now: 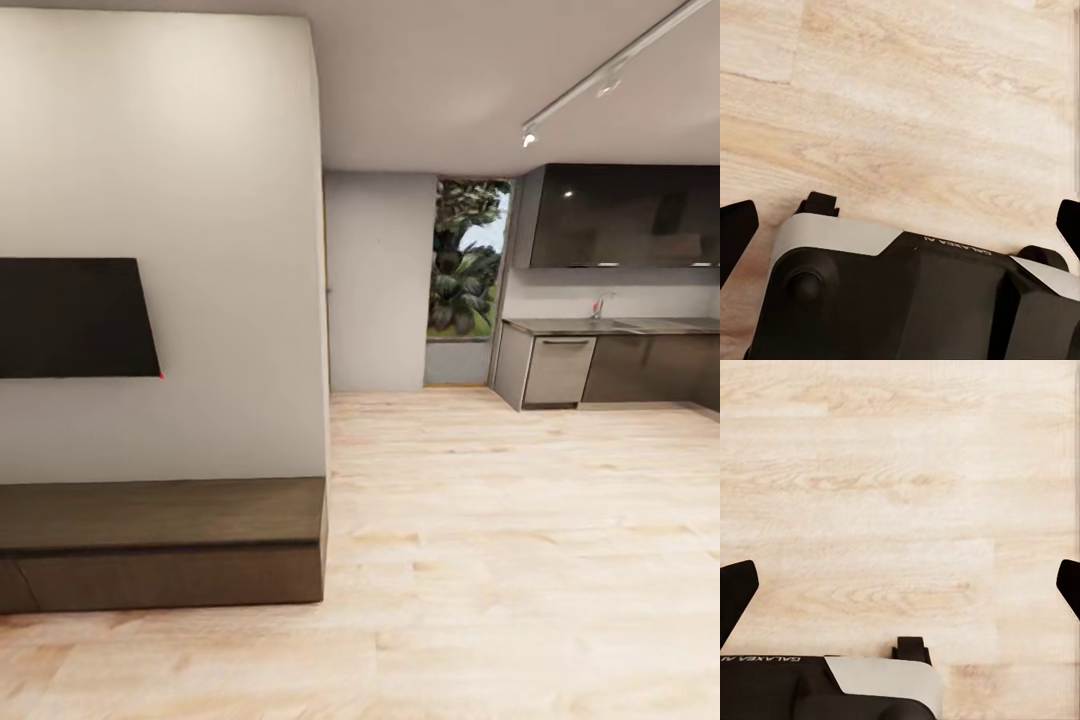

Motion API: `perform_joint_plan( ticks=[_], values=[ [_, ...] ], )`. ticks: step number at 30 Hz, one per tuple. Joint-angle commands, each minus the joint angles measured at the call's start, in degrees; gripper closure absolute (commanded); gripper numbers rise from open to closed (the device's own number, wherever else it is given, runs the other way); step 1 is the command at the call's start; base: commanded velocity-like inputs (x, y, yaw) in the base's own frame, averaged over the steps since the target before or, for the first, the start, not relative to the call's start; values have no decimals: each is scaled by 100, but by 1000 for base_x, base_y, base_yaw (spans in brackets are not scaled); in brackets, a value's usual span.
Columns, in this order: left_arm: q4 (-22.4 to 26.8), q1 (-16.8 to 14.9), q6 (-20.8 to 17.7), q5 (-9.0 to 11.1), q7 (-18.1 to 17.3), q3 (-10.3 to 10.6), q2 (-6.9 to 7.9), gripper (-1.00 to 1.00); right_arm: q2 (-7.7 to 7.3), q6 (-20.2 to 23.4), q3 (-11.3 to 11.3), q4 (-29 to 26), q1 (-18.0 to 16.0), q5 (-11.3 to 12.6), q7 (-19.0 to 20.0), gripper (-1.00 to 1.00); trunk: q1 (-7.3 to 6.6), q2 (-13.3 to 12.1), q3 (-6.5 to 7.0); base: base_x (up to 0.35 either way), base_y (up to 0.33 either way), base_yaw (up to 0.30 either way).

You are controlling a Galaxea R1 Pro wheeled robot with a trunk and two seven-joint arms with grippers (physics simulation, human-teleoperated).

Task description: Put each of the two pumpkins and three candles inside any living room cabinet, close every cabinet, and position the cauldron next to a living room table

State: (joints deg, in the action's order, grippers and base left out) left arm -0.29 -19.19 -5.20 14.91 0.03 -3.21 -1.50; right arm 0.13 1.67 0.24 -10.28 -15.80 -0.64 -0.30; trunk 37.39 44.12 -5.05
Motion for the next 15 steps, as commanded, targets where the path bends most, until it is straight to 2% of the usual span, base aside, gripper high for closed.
perform_joint_plan(
  ticks=[1, 15],
  values=[
    [-6, -4, -7, 21, -4, -30, 0, -100, -3, 18, 2, -9, -2, -3, -5, -100, 3, 6, -9, 118, -68, 0],
    [6, -5, -4, 24, -41, -42, 30, -100, -12, 8, -14, -37, -2, 2, 6, -100, 3, 6, -9, 19, -11, 0]
  ],
)
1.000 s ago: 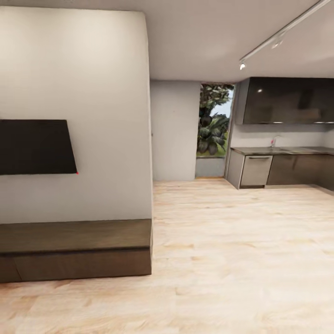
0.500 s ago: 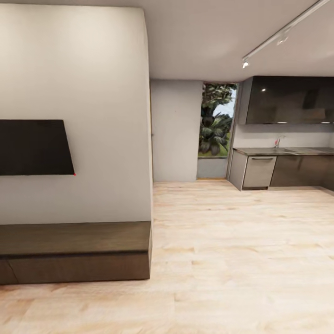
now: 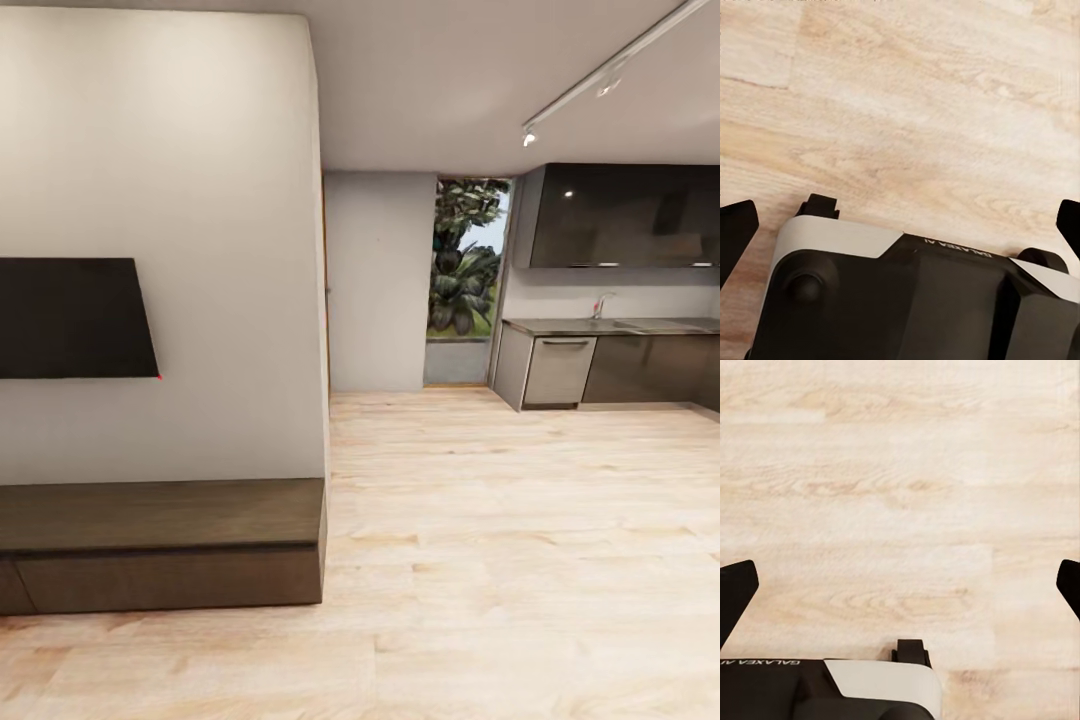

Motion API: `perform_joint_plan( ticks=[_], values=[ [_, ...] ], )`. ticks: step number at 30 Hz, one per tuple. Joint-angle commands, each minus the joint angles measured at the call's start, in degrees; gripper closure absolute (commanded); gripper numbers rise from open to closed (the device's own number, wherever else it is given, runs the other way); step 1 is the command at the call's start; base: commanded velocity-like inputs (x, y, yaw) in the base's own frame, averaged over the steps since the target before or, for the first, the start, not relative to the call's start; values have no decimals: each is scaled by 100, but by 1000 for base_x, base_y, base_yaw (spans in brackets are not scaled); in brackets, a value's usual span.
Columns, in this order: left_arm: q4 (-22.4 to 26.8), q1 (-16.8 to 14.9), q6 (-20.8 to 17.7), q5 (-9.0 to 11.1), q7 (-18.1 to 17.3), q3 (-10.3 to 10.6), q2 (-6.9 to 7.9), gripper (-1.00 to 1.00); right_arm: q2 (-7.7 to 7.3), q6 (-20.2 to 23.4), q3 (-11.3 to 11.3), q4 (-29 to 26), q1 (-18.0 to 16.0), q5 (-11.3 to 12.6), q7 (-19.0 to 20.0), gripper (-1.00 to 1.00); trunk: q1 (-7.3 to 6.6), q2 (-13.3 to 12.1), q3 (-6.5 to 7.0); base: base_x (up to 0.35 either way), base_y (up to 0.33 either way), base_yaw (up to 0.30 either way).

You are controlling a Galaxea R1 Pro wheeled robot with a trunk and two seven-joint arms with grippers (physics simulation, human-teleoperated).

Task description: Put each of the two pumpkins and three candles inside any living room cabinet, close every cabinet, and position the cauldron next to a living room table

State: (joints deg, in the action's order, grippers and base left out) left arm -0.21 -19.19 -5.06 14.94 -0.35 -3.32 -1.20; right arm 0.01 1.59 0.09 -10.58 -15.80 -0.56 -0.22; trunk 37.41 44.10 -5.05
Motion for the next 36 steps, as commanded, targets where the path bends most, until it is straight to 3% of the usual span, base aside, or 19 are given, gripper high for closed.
perform_joint_plan(
  ticks=[1, 13, 17, 18, 19, 20, 22, 28, 31, 36],
  values=[
    [-4, -4, -24, 19, 11, -30, -1, -100, 3, 20, 0, -13, -2, -6, -9, -100, 1, 7, -9, 0, 0, 0],
    [-5, -5, -52, 29, 23, -45, 4, -100, 3, 17, 0, -23, -2, 3, -10, -100, 1, 7, -9, 0, 0, 0],
    [82, -5, -82, 135, 28, -247, 1, -100, 0, 13, -3, -45, -2, 3, 6, -100, 1, 7, -9, 0, 0, 0],
    [179, -6, -82, 239, 42, -383, 5, -100, -1, 14, -6, -108, -2, 11, 13, -100, 1, 7, -9, 0, 0, 0],
    [543, -6, -135, 502, 90, -580, 17, -100, -1, 26, -8, -337, -2, 28, 25, -100, 1, 7, -9, 0, 0, 0],
    [711, -6, -214, 646, 152, -627, 22, -100, -1, 37, -5, -464, -2, 32, 27, -100, 1, 7, -9, 0, 0, 0],
    [866, -6, -326, 820, 231, -658, 26, -100, -1, 92, -3, -596, -2, 34, 28, -100, 1, 7, -9, 0, 0, 0],
    [1507, -10, -662, 2079, 430, -704, 146, -100, -1, 1160, -6, -1488, -2, 45, 65, -100, 1, 7, -9, 0, 0, 0],
    [1595, -57, -698, 2385, 442, -705, 197, -100, -5, 1636, -8, -1932, -2, 46, 126, -100, 1, 7, -9, 0, 0, 0],
    [1613, -385, -752, 2621, 418, -712, 285, -100, -9, 2581, -15, -2735, -27, 54, 178, -100, 1, 7, -9, 0, 0, 0]
  ],
)
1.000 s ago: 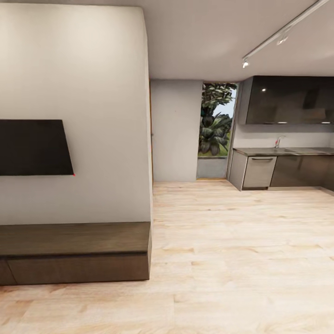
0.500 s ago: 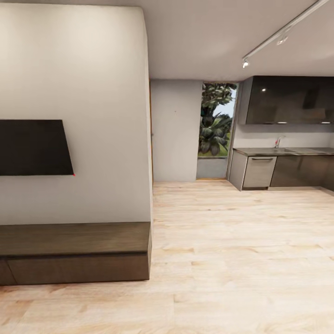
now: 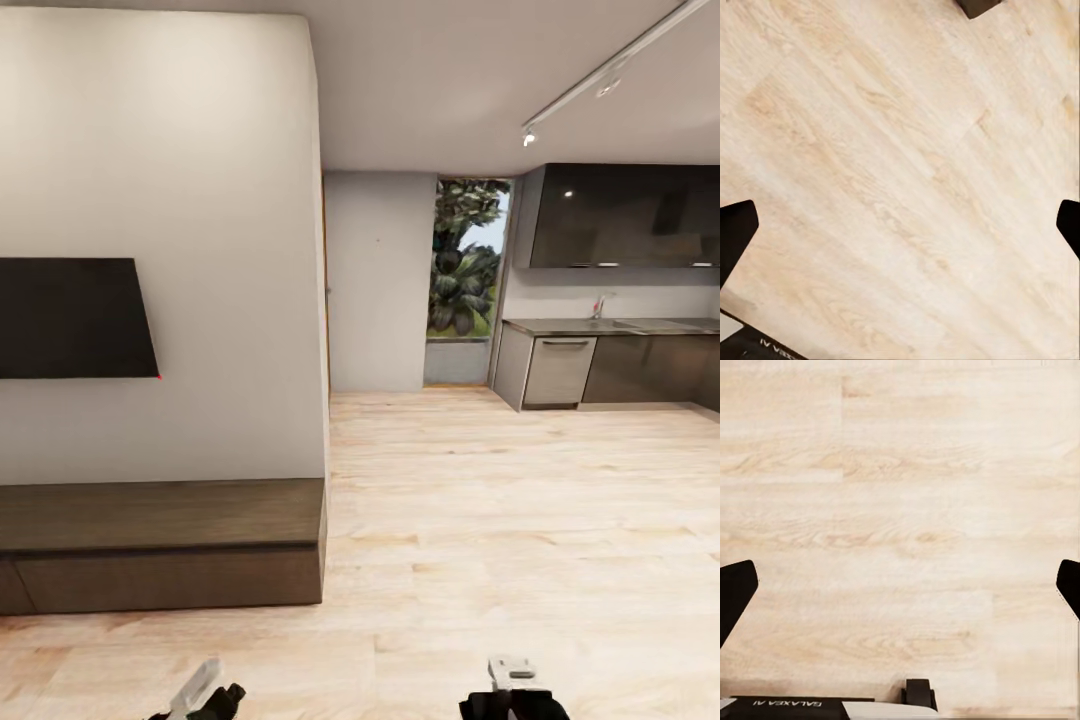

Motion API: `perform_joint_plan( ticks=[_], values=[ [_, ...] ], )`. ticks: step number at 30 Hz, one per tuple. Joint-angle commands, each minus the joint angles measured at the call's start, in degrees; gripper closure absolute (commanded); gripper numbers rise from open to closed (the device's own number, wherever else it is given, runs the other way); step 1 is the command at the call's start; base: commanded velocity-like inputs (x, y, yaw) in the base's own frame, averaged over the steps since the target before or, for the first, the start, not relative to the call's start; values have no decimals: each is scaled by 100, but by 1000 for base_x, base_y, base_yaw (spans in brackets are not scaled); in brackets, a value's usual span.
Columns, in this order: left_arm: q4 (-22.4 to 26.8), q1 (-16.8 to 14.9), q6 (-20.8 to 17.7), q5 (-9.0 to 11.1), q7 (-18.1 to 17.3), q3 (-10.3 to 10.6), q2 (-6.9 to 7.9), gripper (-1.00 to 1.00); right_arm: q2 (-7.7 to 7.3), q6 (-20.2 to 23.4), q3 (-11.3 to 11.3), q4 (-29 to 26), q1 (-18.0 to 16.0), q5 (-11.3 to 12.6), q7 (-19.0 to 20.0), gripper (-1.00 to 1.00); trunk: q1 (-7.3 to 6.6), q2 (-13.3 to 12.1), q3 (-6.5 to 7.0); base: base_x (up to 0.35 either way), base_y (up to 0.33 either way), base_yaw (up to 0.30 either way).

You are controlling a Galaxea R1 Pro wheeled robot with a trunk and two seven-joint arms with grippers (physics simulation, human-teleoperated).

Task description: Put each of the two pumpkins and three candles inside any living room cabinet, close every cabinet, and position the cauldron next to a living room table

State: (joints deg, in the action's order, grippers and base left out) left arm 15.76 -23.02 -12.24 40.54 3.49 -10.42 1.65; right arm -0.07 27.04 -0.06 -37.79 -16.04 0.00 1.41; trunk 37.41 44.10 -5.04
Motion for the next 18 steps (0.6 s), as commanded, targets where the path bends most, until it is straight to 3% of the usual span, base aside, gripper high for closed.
perform_joint_plan(
  ticks=[1, 3, 6, 9, 10, 14, 18],
  values=[
    [12, -60, -53, 150, 27, -3, 13, -100, -1, 290, -2, -221, -45, -1, 23, -100, 1, 8, -10, 0, 0, 0],
    [15, -116, -69, 360, 14, -3, 36, -100, -2, 626, -2, -473, -181, 0, 33, -100, 1, 8, -10, 0, 0, 0],
    [15, -206, -82, 899, -20, 0, 204, -100, 1, 1089, -3, -674, -573, 5, 55, -100, 1, 8, -10, 0, 0, 0],
    [15, -320, -92, 1258, -43, 4, 373, -100, 5, 1442, -3, -741, -979, 56, 85, -100, 1, 8, -10, 2, 0, 0],
    [14, -335, -93, 1298, -58, 4, 409, -100, 6, 1571, -3, -753, -1180, 118, 90, -100, 1, 8, -10, 74, 0, 0],
    [15, -351, -99, 1351, -206, 3, 486, -100, 6, 1715, -3, -760, -1416, 202, 97, -100, 1, 8, -10, 162, 0, 0],
    [9, -358, -102, 1451, -584, -2, 577, -100, 8, 1849, -3, -762, -1663, 279, 102, -100, 1, 8, -10, 279, 0, 0]
  ],
)
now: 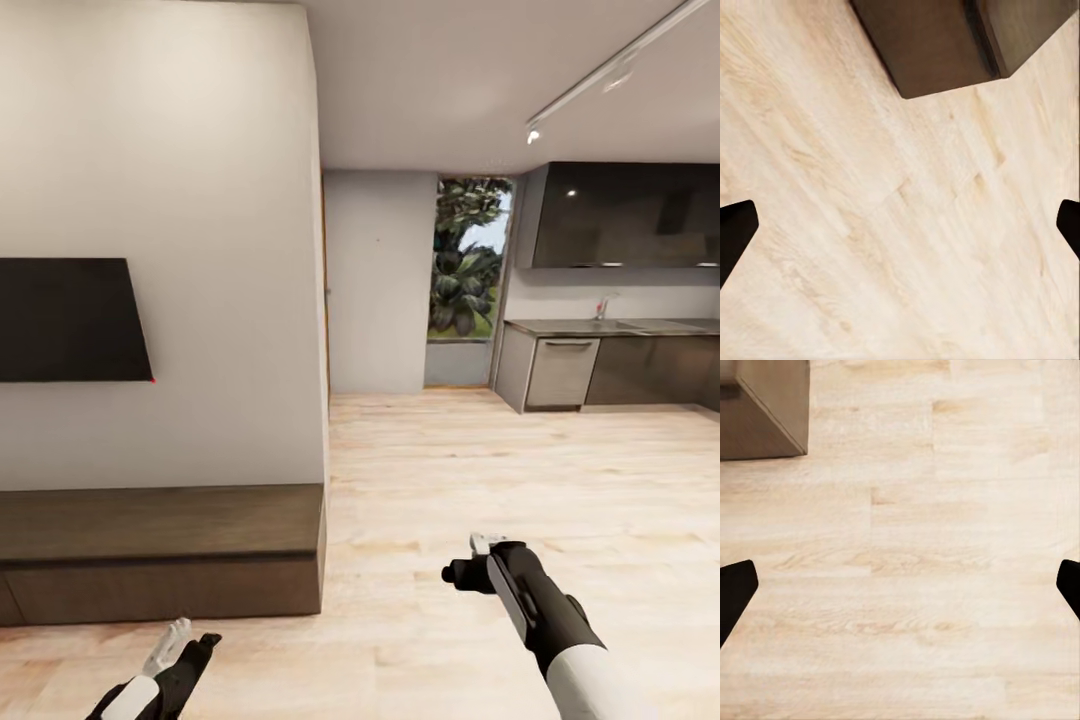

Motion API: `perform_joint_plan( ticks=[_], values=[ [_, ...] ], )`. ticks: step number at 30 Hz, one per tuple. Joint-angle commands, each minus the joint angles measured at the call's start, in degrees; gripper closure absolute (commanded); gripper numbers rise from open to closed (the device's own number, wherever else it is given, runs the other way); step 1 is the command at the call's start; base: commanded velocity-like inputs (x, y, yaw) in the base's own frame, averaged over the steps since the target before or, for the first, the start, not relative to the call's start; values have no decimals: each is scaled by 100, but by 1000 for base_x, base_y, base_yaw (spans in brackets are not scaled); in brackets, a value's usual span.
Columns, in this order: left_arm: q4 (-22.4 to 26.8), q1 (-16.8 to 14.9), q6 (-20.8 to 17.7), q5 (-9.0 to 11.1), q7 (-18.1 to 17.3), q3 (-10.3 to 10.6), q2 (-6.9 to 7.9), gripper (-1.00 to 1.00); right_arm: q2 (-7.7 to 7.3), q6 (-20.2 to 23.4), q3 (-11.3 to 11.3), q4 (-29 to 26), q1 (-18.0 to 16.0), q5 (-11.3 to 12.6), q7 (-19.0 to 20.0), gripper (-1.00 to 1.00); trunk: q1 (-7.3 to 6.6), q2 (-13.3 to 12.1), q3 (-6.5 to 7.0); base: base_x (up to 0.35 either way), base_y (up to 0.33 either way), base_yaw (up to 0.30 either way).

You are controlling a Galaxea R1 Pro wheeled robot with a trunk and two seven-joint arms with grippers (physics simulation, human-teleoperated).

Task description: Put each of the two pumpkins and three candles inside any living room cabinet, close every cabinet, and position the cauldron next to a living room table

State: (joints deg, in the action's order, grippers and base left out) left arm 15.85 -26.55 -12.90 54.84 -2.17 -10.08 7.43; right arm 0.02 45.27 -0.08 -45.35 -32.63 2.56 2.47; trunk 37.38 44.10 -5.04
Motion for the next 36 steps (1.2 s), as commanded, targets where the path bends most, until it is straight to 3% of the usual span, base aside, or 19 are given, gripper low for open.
perform_joint_plan(
  ticks=[1, 3, 7, 10, 20, 23, 24, 29, 36],
  values=[
    [0, -5, -36, 54, -82, -36, 14, -100, 1, 47, -1, -5, -49, 41, -3, -100, 5, 7, -10, 310, 0, 0],
    [-2, -7, -107, 398, -332, -38, 138, -100, 13, 163, -1, -8, -252, 278, -5, -100, 5, 7, -10, 325, 0, 0],
    [15, -7, -421, 804, -605, -38, 262, -100, 65, 210, 10, -9, -363, 598, -14, -100, 5, 7, -10, 333, 0, 0],
    [21, -8, -506, 914, -981, -35, 289, -100, 90, 216, 18, -14, -395, 731, -17, -100, 5, 7, -10, 336, 0, 0],
    [39, -8, -501, 956, -1650, -26, 292, -100, 160, 211, 50, -21, -411, 796, -32, -100, 5, 7, -10, 159, 0, 0],
    [39, -8, -420, 939, -2106, -13, 294, -100, 168, 211, 51, -25, -411, 797, -34, -100, 5, 7, -10, 17, 0, 0],
    [34, -8, -356, 928, -2454, -8, 298, -100, 167, 211, 48, -26, -411, 794, -35, -100, 5, 7, -10, 6, 0, 0],
    [32, -8, -240, 917, -3056, 0, 309, -100, 167, 211, 49, -34, -411, 795, -34, -100, 5, 7, -10, 3, 0, 0],
    [40, -8, -223, 914, -3219, -3, 321, -100, 180, 211, 83, -36, -407, 798, -28, -100, 5, 7, -10, 0, 0, 0]
  ],
)
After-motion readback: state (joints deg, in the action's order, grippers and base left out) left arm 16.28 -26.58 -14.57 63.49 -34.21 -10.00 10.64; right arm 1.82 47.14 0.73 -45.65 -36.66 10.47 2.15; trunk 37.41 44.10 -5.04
